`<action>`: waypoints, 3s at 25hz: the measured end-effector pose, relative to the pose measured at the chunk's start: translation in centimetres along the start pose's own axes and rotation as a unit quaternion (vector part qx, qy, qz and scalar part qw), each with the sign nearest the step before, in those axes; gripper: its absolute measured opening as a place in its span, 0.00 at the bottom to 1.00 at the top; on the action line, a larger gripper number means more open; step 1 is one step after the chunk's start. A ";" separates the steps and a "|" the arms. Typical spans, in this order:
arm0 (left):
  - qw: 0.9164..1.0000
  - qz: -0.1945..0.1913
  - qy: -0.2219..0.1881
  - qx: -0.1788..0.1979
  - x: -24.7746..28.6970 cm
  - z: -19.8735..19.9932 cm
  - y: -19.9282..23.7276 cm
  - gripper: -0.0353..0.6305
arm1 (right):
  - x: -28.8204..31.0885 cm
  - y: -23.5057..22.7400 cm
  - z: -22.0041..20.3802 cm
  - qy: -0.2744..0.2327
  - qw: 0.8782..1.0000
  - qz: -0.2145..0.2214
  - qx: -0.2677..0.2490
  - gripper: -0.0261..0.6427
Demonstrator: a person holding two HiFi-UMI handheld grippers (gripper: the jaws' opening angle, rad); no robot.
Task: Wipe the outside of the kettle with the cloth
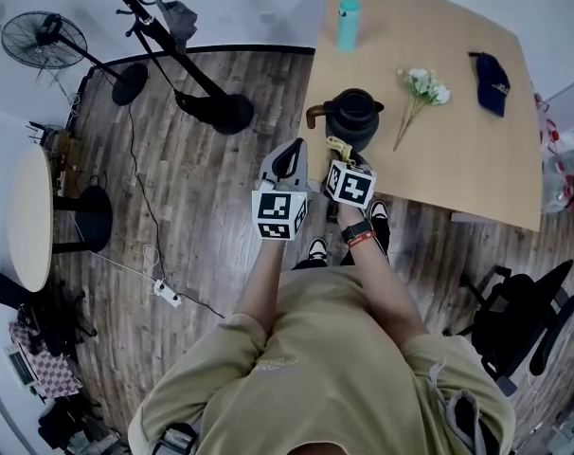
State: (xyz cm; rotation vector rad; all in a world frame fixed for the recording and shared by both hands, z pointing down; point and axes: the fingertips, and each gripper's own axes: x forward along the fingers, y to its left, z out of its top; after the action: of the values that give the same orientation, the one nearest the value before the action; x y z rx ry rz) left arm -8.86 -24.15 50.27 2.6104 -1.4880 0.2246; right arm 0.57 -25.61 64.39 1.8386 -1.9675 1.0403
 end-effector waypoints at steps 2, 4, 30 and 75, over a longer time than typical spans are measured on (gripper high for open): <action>1.000 -0.003 0.000 0.001 0.2 0.0 -0.4 0.09 | -0.1 -0.3 -0.1 -0.001 1.000 0.001 -0.001 0.26; 1.000 -0.005 0.000 0.002 0.4 0.0 -0.6 0.09 | -0.3 -0.6 0.0 -0.002 1.000 0.000 -0.002 0.26; 0.999 -0.037 0.009 0.006 3.6 -0.3 -5.9 0.09 | -2.5 -7.9 2.1 -0.025 0.998 -0.053 0.002 0.25; 1.000 -0.018 0.016 0.014 1.7 -1.1 -3.2 0.09 | -2.6 -6.2 -1.3 -0.010 1.000 -0.009 -0.016 0.25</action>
State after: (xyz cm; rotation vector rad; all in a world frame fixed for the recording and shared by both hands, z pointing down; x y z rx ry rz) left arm -5.36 -23.77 51.57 2.6389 -1.4371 0.2843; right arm 6.50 -22.48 65.65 1.8535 -1.9649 0.9836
